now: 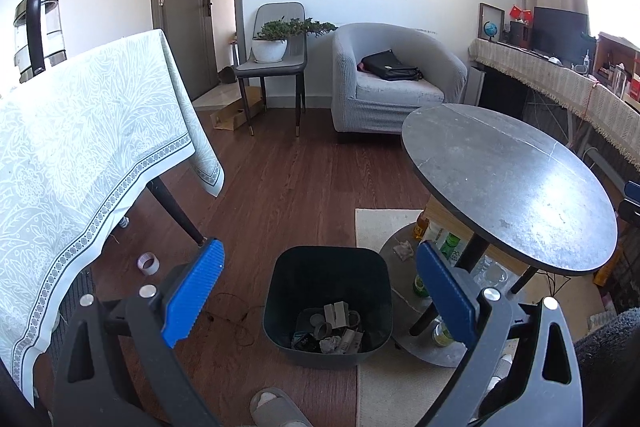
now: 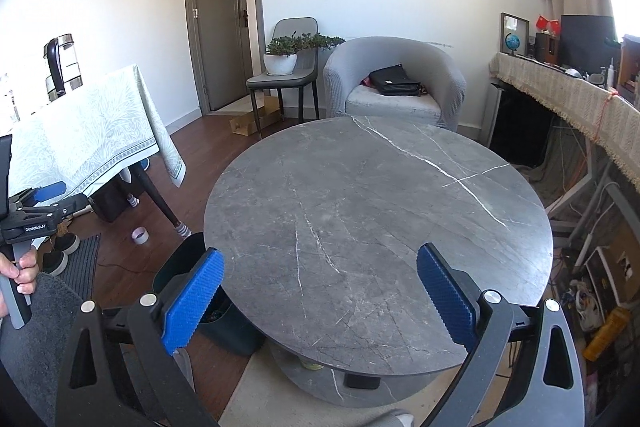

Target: Collect trash

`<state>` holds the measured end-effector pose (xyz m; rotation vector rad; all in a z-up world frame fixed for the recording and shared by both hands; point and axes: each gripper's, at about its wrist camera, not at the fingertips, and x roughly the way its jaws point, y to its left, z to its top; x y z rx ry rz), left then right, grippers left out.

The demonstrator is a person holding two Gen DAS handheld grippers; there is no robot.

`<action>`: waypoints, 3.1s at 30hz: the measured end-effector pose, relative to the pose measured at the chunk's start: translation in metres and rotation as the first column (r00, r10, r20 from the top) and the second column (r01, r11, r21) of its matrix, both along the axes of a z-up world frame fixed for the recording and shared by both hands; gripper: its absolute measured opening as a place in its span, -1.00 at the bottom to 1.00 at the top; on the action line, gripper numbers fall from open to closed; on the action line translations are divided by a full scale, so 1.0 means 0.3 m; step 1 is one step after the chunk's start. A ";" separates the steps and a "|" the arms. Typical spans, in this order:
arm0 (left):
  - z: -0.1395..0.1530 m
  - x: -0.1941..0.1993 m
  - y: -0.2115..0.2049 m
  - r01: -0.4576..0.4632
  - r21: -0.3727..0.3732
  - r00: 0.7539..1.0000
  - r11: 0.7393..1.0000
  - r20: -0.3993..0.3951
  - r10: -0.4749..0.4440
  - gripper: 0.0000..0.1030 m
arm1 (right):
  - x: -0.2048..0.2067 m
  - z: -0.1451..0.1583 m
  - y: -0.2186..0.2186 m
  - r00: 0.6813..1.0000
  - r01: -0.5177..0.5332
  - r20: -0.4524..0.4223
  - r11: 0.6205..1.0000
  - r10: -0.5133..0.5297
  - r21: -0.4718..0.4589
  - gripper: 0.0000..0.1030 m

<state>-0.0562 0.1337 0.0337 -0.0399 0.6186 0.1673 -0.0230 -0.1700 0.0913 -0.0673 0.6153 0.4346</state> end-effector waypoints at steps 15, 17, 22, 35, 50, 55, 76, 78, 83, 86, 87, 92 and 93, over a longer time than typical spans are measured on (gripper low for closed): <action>-0.004 -0.006 -0.006 0.009 0.006 1.000 1.000 -0.005 -0.009 0.91 | -0.003 0.001 0.000 1.000 0.002 -0.001 1.000 -0.002 0.003 0.91; -0.004 -0.005 -0.006 0.009 0.005 1.000 1.000 -0.006 -0.009 0.91 | -0.002 -0.001 -0.001 1.000 0.003 0.000 1.000 -0.003 0.004 0.91; -0.005 -0.004 -0.005 0.009 0.005 1.000 1.000 -0.007 -0.009 0.91 | -0.003 0.000 -0.001 1.000 0.003 0.000 1.000 -0.003 0.003 0.91; -0.005 -0.005 -0.007 0.010 0.005 1.000 1.000 -0.006 -0.010 0.91 | -0.003 0.002 0.000 1.000 0.004 0.000 1.000 -0.004 0.004 0.91; -0.005 -0.005 -0.007 0.011 0.004 1.000 1.000 -0.007 -0.011 0.91 | -0.003 0.002 0.000 1.000 0.004 0.000 1.000 -0.004 0.003 0.91; -0.004 -0.005 -0.010 0.010 0.005 1.000 1.000 -0.007 -0.010 0.91 | -0.003 0.003 -0.001 1.000 0.004 0.000 1.000 -0.004 0.004 0.91; -0.007 -0.005 -0.012 0.011 -0.001 1.000 1.000 -0.011 -0.011 0.91 | -0.002 0.003 -0.001 1.000 0.003 0.000 1.000 -0.003 0.003 0.91; -0.010 -0.009 -0.020 0.011 -0.003 1.000 1.000 -0.013 -0.011 0.91 | -0.002 0.003 -0.001 1.000 0.003 0.000 1.000 -0.003 0.002 0.91; -0.011 -0.016 -0.030 0.013 -0.009 1.000 1.000 -0.013 -0.013 0.91 | -0.002 0.003 -0.001 1.000 0.003 0.000 1.000 -0.003 0.003 0.91; -0.011 -0.010 -0.021 0.014 -0.008 1.000 1.000 -0.014 -0.014 0.91 | -0.002 0.003 -0.001 1.000 0.003 0.000 1.000 -0.003 0.002 0.91; -0.011 -0.010 -0.021 0.014 -0.008 1.000 1.000 -0.014 -0.014 0.91 | -0.002 0.003 -0.001 1.000 0.003 0.000 1.000 -0.003 0.002 0.91; -0.013 -0.005 -0.022 0.019 -0.010 1.000 1.000 -0.019 -0.019 0.91 | -0.002 0.003 -0.001 1.000 0.003 0.000 1.000 -0.003 0.002 0.91; -0.014 -0.005 -0.022 0.021 -0.013 1.000 1.000 -0.020 -0.021 0.91 | -0.002 0.003 -0.001 1.000 0.003 0.000 1.000 -0.003 0.002 0.91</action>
